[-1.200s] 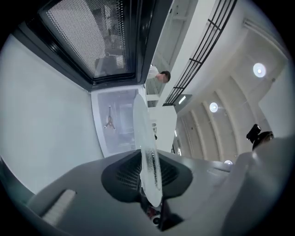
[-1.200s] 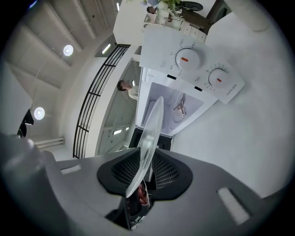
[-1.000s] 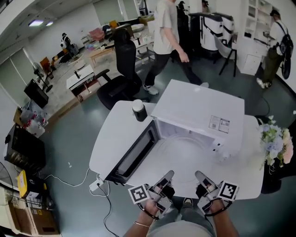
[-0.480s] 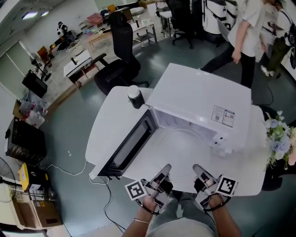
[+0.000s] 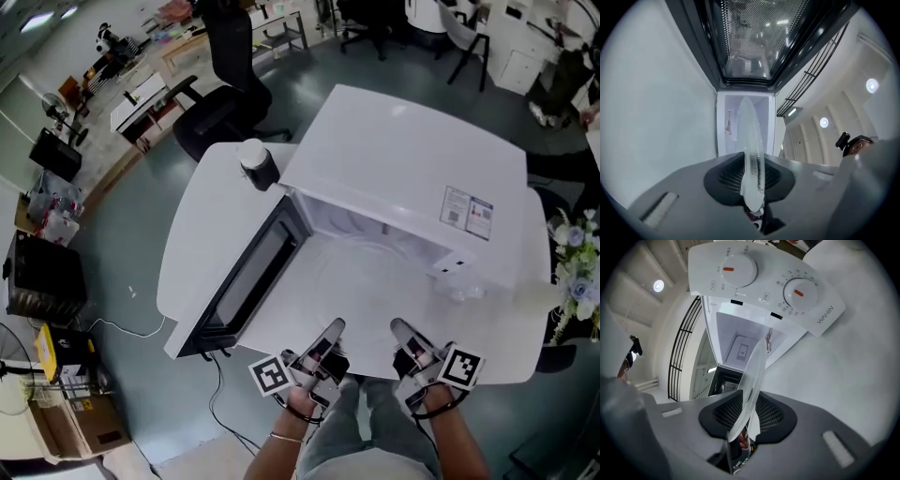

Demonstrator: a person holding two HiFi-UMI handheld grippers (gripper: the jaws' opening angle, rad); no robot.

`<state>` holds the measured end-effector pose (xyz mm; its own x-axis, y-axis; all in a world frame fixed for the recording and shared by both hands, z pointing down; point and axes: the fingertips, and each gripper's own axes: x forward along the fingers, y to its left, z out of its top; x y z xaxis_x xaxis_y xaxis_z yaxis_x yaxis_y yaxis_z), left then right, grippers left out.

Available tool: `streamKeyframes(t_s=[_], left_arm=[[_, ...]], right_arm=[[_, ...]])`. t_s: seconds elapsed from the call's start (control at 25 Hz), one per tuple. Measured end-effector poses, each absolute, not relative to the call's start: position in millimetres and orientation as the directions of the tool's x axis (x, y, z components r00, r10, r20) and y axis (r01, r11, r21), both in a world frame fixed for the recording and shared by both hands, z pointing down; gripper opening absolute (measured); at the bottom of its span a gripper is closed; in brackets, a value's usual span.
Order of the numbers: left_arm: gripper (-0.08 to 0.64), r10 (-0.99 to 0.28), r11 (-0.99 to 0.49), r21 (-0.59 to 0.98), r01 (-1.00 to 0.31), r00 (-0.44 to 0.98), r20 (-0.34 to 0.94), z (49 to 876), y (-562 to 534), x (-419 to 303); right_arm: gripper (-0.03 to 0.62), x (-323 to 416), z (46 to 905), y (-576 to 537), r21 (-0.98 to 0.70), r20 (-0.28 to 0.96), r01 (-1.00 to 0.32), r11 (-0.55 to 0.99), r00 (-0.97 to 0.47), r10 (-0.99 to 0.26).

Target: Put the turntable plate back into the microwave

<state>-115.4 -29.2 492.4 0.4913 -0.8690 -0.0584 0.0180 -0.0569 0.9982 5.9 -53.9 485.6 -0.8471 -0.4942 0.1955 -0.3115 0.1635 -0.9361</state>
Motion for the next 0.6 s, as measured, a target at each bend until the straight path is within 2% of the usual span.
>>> streamKeyframes(t_s=[0.6], left_arm=[[0.035,-0.868,-0.060,0.996,0.062,0.489,-0.083,498.2,-39.2,-114.5]], right_arm=[[0.083,4.9,489.0,-61.8,-0.926,0.205,-0.334,0.174,-0.835,-0.511]])
